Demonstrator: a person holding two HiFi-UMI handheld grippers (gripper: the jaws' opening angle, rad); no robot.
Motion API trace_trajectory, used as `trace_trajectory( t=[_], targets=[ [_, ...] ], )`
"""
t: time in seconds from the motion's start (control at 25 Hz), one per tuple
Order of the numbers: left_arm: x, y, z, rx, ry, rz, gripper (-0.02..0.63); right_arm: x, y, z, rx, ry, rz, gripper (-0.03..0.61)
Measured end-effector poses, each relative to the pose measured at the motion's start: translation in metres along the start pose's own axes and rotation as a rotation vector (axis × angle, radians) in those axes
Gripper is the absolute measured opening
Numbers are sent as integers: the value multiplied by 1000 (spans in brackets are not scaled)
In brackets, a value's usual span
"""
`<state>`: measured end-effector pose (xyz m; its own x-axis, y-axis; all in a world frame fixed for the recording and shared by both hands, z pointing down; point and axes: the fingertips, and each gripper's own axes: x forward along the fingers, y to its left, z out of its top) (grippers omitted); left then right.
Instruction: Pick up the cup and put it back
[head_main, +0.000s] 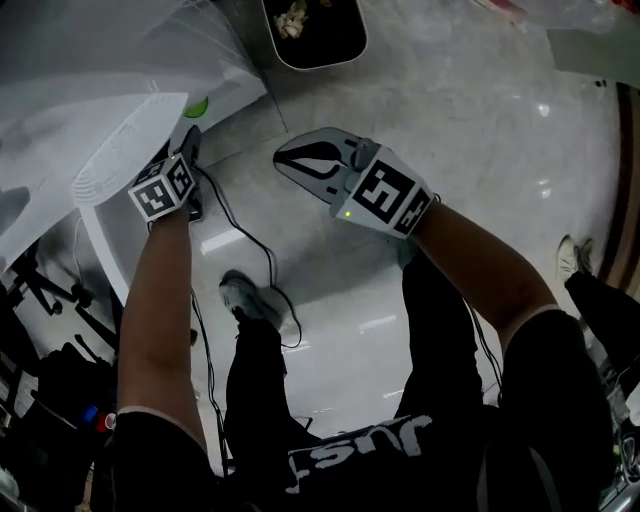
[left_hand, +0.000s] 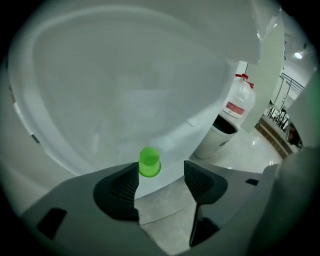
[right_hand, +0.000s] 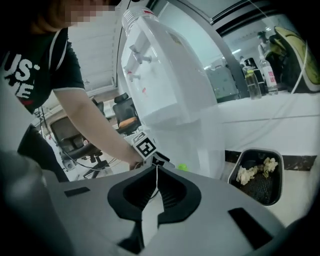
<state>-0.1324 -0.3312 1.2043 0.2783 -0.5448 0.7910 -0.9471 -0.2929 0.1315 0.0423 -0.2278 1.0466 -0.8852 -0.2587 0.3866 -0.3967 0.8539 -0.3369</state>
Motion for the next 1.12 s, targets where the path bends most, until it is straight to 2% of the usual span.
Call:
trace_trajectory(
  t=[0.16,0.36,0.48,0.64,0.68,0.72,0.84,0.92,1.04,1.12],
  targets=[
    [34,15,6,82,6,43,328,3,-4,-23,16,-12,-8,35],
    [48,18,17,166,17,105,344,-14,3,-36,32,-31,-28,35],
    [64,22,14,175,34,125,344,-17,0,-49,42,-21,-44,35],
    [73,40,11,165,55,192,344,-14,-3,-58,50,-9,-52,35],
    [70,43,13,158,61,186,340,-14,-2,-54,54,-11,-51,35],
    [66,43,18,147,61,167,255,-16,1,-48,56,-12,-51,35],
    [46,25,42,109,8,92,235,-34,5,-27,42,8,-63,35],
    [31,-2,44,91,-24,44,235,-49,6,-20,40,29,-82,35],
    [0,-39,3,72,22,-21,235,-57,17,-24,92,28,-85,35],
    [-19,-61,-29,87,70,-56,235,-60,21,-23,112,23,-71,35]
  ],
)
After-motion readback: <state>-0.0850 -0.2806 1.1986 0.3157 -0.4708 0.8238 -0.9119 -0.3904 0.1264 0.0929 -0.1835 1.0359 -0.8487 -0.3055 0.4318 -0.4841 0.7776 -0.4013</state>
